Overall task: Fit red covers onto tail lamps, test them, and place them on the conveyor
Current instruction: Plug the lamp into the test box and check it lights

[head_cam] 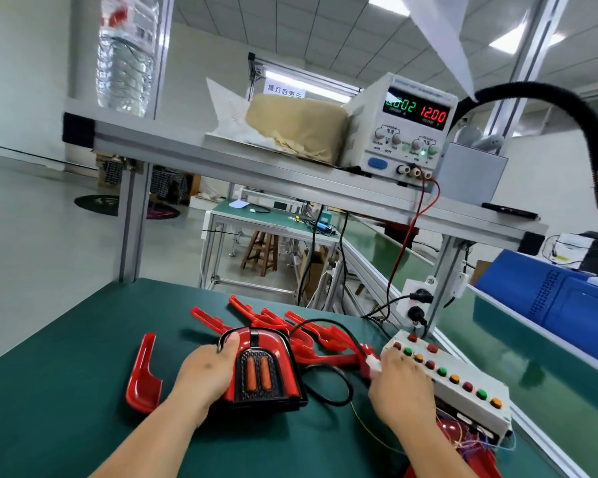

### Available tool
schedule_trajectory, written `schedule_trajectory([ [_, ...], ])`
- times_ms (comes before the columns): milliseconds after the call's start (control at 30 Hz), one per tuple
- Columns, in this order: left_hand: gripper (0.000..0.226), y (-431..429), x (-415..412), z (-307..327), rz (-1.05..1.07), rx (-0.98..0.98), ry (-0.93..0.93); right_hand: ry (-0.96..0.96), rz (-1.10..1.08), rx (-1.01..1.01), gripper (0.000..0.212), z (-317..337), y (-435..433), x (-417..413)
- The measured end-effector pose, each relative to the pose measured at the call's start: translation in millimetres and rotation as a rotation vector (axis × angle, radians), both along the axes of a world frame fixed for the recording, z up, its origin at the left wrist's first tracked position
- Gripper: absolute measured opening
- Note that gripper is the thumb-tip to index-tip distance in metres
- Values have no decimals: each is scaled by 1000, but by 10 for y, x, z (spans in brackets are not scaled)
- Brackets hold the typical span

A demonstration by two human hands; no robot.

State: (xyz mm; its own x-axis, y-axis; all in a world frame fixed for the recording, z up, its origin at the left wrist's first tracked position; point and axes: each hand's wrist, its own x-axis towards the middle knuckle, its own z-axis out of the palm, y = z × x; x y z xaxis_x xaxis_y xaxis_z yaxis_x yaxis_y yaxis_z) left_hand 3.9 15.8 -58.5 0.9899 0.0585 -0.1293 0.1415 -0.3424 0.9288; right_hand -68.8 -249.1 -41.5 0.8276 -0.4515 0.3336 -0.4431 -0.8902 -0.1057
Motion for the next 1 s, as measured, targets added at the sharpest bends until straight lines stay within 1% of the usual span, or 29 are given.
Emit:
schedule_trajectory([
  [33, 59, 2, -1, -3, -2, 73, -35, -42, 17, 37, 15, -4, 5, -23],
  [133, 59, -1, 5, 5, -11, 236, -113, -169, 43, 186, 15, -59, 5, -81],
  [200, 59, -1, -1, 49, -21, 371, -165, -220, 60, 197, 13, -86, -11, -100],
  [267, 60, -13, -49, 128, -29, 564, -244, -220, 70, 167, 18, -105, -31, -105],
  [300, 58, -27, -103, 167, -22, 627, -317, -212, 78, 167, 20, -115, -34, -112],
  [367, 50, -127, -245, 260, -14, 629, -591, -221, 109, 181, 19, -141, -23, -114],
  [400, 45, -231, -322, 329, -65, 623, -740, -243, 128, 181, 18, -149, -14, -125],
  [433, 42, -370, -392, 398, -156, 655, -853, -274, 156, 177, 18, -153, -3, -147],
  [467, 41, -541, -449, 462, -261, 704, -933, -312, 190, 169, 18, -153, 9, -170],
  [500, 43, -725, -484, 509, -360, 750, -971, -350, 226, 161, 17, -149, 21, -194],
  [533, 46, -908, -501, 545, -447, 800, -959, -385, 266, 153, 16, -141, 32, -214],
  [600, 53, -1189, -494, 596, -601, 929, -859, -435, 344, 158, 12, -122, 48, -237],
  [700, 52, -1387, -428, 610, -749, 1094, -712, -481, 432, 214, 9, -119, 46, -239],
  [767, 50, -1433, -385, 641, -785, 1134, -678, -507, 447, 268, 6, -133, 21, -232],
  [867, 49, -1464, -339, 689, -825, 1155, -613, -495, 451, 326, 2, -159, -2, -208],
  [1000, 47, -1440, -314, 721, -866, 1158, -523, -480, 485, 369, 4, -174, 2, -188],
])
